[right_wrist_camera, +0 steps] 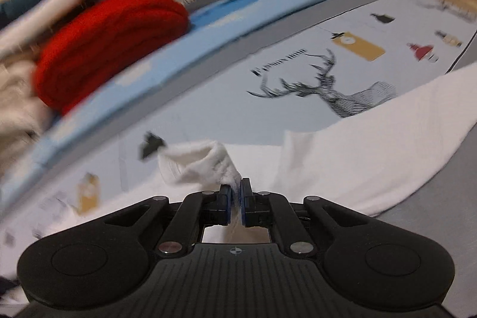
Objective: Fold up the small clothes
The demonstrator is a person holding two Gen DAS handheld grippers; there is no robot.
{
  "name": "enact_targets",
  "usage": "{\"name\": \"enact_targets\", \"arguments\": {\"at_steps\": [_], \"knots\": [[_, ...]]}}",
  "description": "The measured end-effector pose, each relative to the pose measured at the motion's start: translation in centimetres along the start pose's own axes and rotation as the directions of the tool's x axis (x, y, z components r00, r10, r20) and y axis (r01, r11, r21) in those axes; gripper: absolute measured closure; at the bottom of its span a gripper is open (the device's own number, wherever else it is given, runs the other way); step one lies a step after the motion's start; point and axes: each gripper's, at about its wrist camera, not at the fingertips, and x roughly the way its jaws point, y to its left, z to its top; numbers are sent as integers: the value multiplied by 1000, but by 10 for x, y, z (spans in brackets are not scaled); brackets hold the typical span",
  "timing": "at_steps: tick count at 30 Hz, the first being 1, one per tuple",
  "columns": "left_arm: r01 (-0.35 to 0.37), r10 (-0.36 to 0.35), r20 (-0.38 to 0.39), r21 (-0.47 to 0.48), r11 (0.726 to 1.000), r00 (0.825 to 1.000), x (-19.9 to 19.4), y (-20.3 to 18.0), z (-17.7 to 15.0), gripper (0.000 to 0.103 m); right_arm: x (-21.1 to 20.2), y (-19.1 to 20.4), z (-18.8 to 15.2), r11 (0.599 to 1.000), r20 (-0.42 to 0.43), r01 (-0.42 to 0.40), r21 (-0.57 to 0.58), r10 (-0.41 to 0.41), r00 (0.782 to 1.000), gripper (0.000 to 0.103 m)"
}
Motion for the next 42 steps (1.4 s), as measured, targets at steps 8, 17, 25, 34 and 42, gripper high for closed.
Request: {"name": "enact_targets", "arguments": {"at_steps": [8, 17, 25, 34, 42], "knots": [[8, -2, -39, 137, 990, 999, 1, -22, -20, 82, 12, -43, -6, 973, -144, 178, 148, -157, 977, 92], [43, -26, -91, 194, 980, 995, 13, -38, -28, 77, 12, -66, -2, 960, -142, 168, 222, -139, 980, 91], [-47, 92, -161, 262, 964, 983, 35, -33, -44, 83, 6, -73, 6, 957, -106, 169, 234, -147, 983, 91], [-38, 97, -170, 320, 947, 981, 40, -60, -54, 76, 35, -48, -5, 992, -271, 119, 30, -107, 957, 75], [24, -6, -49, 365, 931, 999, -1, -99, -48, 47, 23, -41, -5, 989, -223, 147, -26, -149, 963, 75]]}}
